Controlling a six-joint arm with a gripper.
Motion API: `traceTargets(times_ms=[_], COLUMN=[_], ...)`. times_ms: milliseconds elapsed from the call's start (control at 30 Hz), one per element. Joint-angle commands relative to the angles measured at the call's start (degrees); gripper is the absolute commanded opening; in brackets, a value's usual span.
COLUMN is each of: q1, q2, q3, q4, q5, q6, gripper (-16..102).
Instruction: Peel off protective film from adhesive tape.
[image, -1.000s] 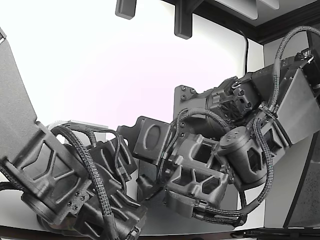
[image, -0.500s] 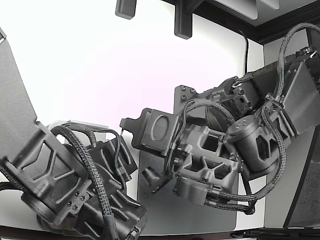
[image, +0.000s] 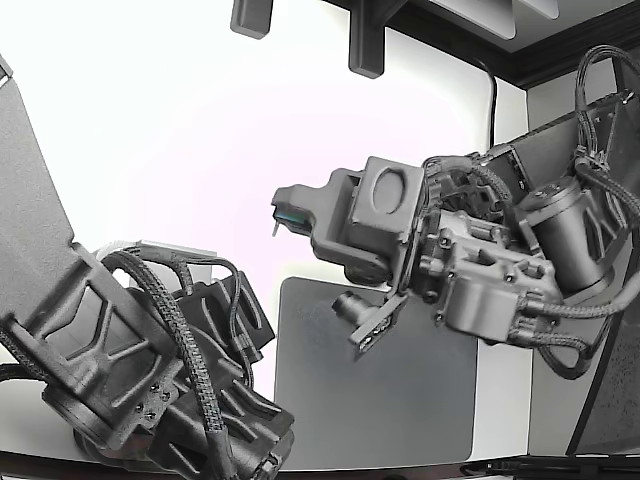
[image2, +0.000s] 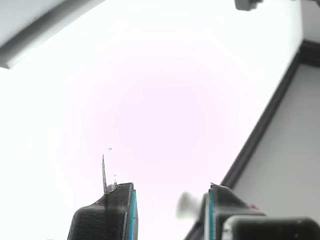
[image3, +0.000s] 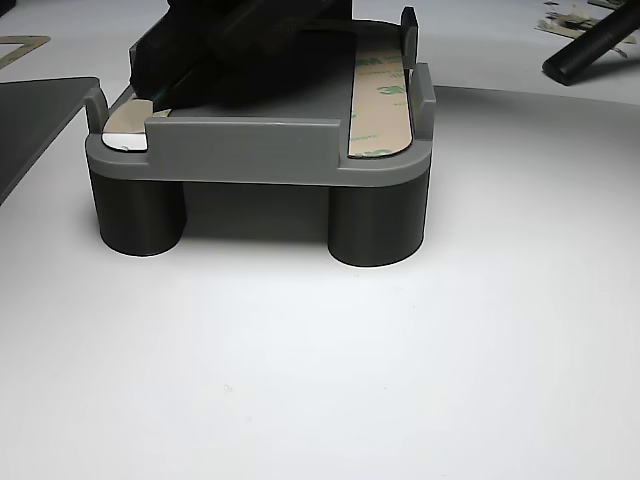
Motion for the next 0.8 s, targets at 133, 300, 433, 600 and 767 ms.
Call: traceTargets(times_ms=[133,300,433,600,767], q1=[-9.9,-36.8,-45.6,-45.7,-45.7], q2=[16.7,32.0,30.4,31.4,31.9], q3=[-4.0,0.5,-2.0,2.8,9.6], q4=[2.5,-0.4,2.3,-1.3,-1.4], q5=[-11.6,-40.0,-42.8,-45.5,-45.7], q6=[7.2,13.8,26.6,44.3,48.3], gripper=[69,65,99,100,100])
